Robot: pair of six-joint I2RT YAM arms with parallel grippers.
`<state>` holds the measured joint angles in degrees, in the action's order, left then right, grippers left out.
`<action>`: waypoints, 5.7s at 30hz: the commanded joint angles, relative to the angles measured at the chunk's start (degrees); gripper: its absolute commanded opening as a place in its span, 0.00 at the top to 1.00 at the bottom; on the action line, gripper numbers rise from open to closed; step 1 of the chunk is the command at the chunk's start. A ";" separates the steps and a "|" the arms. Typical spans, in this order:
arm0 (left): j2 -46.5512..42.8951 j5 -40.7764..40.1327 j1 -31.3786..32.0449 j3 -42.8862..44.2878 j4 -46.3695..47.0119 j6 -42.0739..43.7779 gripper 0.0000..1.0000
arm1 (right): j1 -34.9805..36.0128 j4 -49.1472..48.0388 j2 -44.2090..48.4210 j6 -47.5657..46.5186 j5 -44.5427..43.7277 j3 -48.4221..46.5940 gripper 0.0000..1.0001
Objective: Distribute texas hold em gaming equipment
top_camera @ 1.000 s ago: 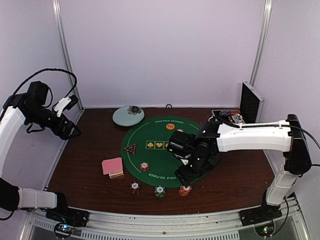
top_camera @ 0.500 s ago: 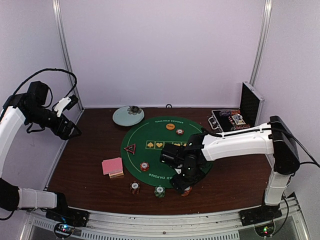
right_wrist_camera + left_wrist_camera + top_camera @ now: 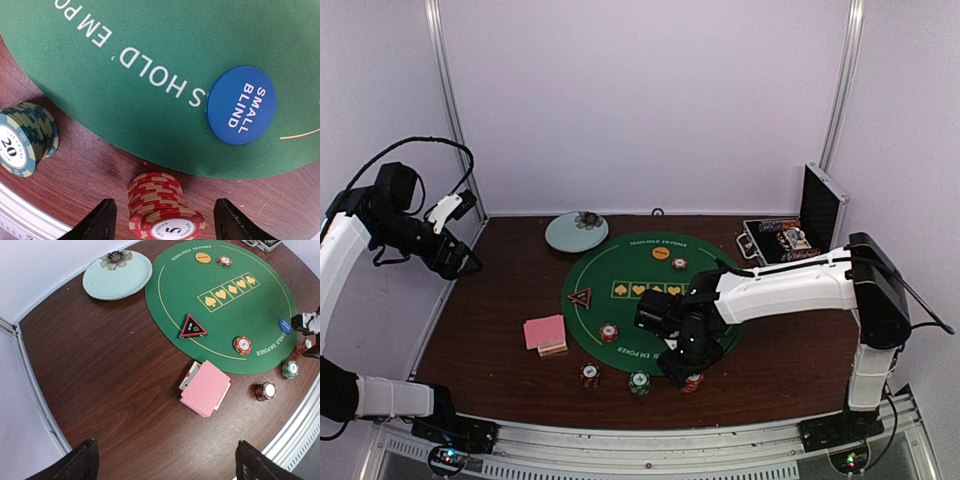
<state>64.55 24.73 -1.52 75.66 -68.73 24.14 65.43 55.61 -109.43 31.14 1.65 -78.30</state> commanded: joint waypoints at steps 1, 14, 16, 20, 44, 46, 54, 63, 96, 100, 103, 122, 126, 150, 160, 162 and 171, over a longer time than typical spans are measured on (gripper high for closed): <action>-0.69 0.33 -0.36 1.53 -0.10 0.56 0.02 | -0.30 -0.59 -0.83 -0.63 -1.30 -0.53 0.31; -0.79 0.13 -0.34 1.60 -0.08 0.62 0.02 | -0.60 -0.90 -0.66 -1.07 -1.08 0.69 0.38; -0.67 0.16 -0.39 1.60 -0.16 0.64 0.03 | -0.64 -0.85 -0.68 -1.14 -0.91 0.85 0.38; -0.70 0.03 -0.36 1.58 -0.13 0.64 0.02 | -0.60 -1.03 -0.70 -1.17 -0.71 1.22 0.41; -0.91 -0.09 -0.38 1.36 -0.09 1.00 0.02 | -0.74 0.42 0.19 -1.80 0.02 -0.50 0.70; -0.98 -0.03 -0.33 1.33 -0.13 0.98 0.03 | -0.79 1.12 0.59 -1.87 0.17 -1.28 0.73; -0.97 0.07 -0.40 1.33 -0.08 0.97 0.02 | -0.96 4.92 2.77 -2.13 -0.49 -5.31 0.77; -1.39 0.29 -0.33 1.33 -0.09 1.00 0.02 | -5.07 6.73 4.07 -2.80 -1.39 -5.25 0.77; -0.79 -0.03 -0.37 2.05 -0.27 1.26 0.03 | -16.30 -6.10 -3.99 -3.63 -3.48 1.35 0.75; -0.89 -0.02 -0.38 1.69 -0.22 1.26 0.02 | -16.45 -6.20 -3.22 -3.69 -4.28 1.49 0.71; -1.01 0.04 -0.40 1.60 -0.26 1.26 0.02 | -16.47 -6.00 -2.68 -3.79 -4.66 1.49 0.54; -1.29 0.36 -0.40 1.95 -0.98 1.52 0.02 | -1.16 3.83 -0.78 -6.88 -7.17 -15.22 0.21; -1.59 0.46 -0.40 1.71 -0.97 1.61 0.03 | 3.96 4.97 -6.04 -8.00 -3.87 -21.21 0.13; -1.79 0.25 -0.41 1.77 -0.97 1.91 0.02 | 4.74 2.02 -14.50 -9.05 3.79 -20.77 0.26; -1.75 0.09 -0.39 1.86 -0.97 1.96 0.02 | 4.47 1.40 -14.81 -9.00 4.48 -20.75 0.40; -1.76 0.05 -0.39 1.86 -0.97 1.96 0.02 | 4.53 1.34 -14.78 -8.90 4.57 -20.59 0.43; -1.99 -0.11 -0.36 1.78 -0.98 2.03 0.03 | 4.37 1.18 -14.88 -8.82 4.66 -20.30 0.50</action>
<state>63.29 24.51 -1.52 76.42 -70.22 25.26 70.22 57.17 -123.59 22.35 6.24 -99.24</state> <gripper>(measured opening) 0.975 0.514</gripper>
